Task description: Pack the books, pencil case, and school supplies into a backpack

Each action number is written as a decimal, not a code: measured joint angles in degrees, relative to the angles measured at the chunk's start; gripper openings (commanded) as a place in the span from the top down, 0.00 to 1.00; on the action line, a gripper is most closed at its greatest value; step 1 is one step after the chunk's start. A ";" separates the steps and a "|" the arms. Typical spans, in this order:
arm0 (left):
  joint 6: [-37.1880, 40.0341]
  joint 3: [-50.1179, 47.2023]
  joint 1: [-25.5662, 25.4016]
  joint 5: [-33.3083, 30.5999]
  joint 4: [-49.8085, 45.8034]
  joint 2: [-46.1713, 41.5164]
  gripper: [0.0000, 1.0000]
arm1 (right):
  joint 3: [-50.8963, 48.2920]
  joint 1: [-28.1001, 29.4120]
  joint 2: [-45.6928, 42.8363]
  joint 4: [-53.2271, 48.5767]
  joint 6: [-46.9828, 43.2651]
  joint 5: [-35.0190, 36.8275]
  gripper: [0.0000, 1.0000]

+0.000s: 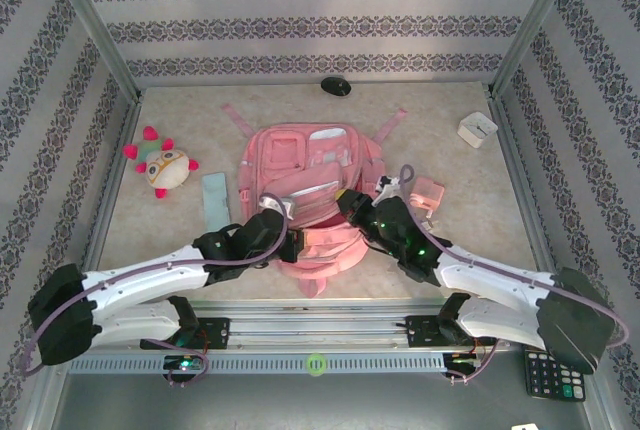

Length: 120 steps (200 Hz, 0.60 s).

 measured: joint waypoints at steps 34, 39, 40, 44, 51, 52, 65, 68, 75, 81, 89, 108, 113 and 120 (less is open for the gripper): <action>0.46 -4.98 4.42 -2.38 -2.89 -9.07 1.00 | -1.73 -10.19 -6.29 -3.45 0.00 -10.51 1.00; 0.83 -5.70 5.33 -2.58 -3.10 -9.81 1.00 | -1.86 -11.34 -6.64 -3.63 0.00 -11.96 1.00; 0.87 -5.77 5.44 -2.54 -3.13 -9.88 1.00 | -1.88 -11.72 -6.73 -3.74 0.00 -12.46 1.00; 1.18 -6.19 6.05 -2.54 -3.17 -10.27 1.00 | -1.92 -12.48 -6.88 -3.89 0.00 -13.70 1.00; 1.84 -6.45 6.84 -2.49 -3.34 -10.58 1.00 | -1.99 -13.77 -6.88 -4.09 -0.02 -16.02 1.00; 1.97 -6.45 6.93 -2.49 -3.39 -10.60 1.00 | -1.99 -14.03 -6.86 -4.15 -0.02 -16.46 1.00; 3.63 -6.45 7.82 -1.79 -3.43 -10.69 1.00 | -2.01 -15.98 -6.60 -4.66 -0.11 -19.87 1.00; 4.07 -6.45 7.93 -1.66 -3.43 -10.69 1.00 | -2.01 -16.39 -6.47 -4.68 -0.13 -20.65 1.00; 5.16 -6.45 8.13 -0.92 -3.39 -10.67 1.00 | -2.01 -17.31 -6.12 -4.68 -0.33 -22.21 1.00; 6.03 -6.45 8.20 -0.31 -3.37 -10.67 1.00 | -1.99 -17.97 -5.79 -4.66 -0.57 -23.30 0.94; 7.30 -6.45 8.20 0.42 -3.34 -10.67 1.00 | -1.99 -18.80 -5.31 -4.68 -1.18 -24.74 0.80; 10.25 -6.43 8.55 2.47 -3.26 -10.67 1.00 | -1.51 -20.90 -4.07 -5.84 -4.00 -28.24 0.60; 10.93 -6.40 8.61 2.80 -3.13 -10.67 1.00 | -1.11 -21.35 -3.87 -6.95 -5.07 -29.09 0.55; 11.82 -6.40 8.68 3.34 -2.95 -10.67 1.00 | -0.24 -21.94 -3.82 -9.27 -7.39 -29.97 0.50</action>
